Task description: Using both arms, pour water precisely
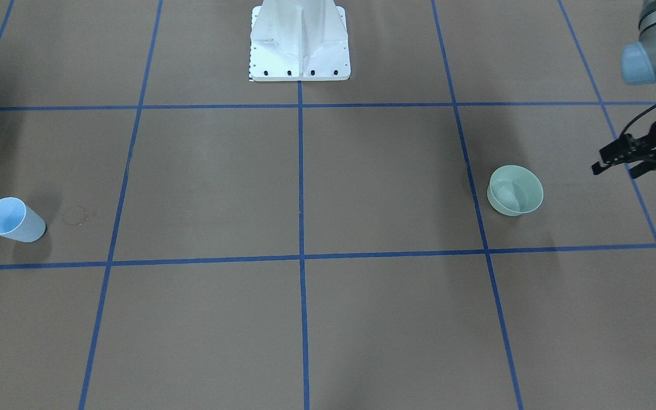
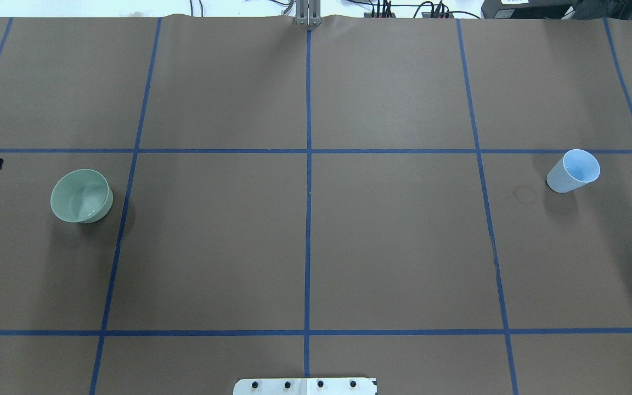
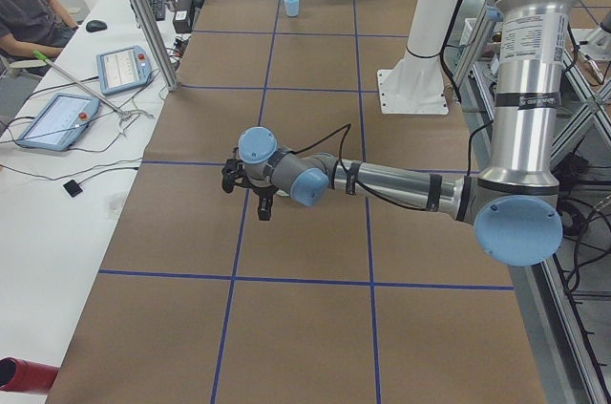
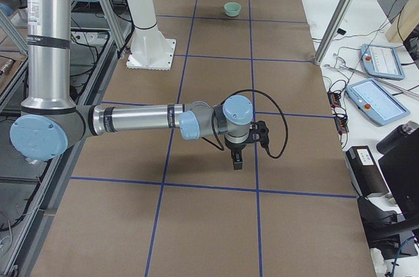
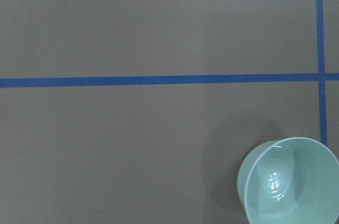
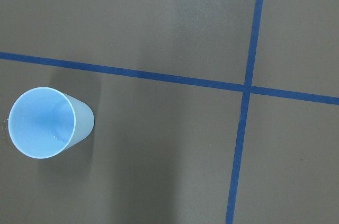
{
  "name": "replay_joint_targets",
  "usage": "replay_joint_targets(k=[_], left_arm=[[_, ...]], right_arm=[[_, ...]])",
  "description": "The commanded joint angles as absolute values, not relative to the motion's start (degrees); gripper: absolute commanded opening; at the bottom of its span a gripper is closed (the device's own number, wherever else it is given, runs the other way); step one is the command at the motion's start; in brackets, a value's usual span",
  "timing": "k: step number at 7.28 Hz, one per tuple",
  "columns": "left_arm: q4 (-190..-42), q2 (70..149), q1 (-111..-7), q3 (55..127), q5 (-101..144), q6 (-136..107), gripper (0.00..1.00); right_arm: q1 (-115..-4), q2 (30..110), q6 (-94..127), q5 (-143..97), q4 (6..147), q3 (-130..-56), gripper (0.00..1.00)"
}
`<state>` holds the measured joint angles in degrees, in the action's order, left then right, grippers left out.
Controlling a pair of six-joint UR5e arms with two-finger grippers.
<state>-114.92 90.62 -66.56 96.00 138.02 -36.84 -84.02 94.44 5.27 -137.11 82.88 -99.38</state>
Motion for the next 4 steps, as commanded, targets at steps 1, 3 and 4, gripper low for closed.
replay_joint_targets(k=[1, 3, 4], left_arm=[[-117.9, 91.3, -58.9, 95.6, 133.6, -42.8, 1.00], [-117.9, 93.2, -57.3, 94.2, 133.4, -43.2, 0.99], [-118.1, 94.9, -57.1, 92.0, 133.4, -43.2, 0.99]], right_arm=[[-84.0, 94.4, 5.3, -137.1, 82.9, -99.1, 1.00], [-84.0, 94.4, 5.3, -137.1, 82.9, -99.1, 1.00], [-84.0, 94.4, 5.3, -137.1, 82.9, -99.1, 1.00]])
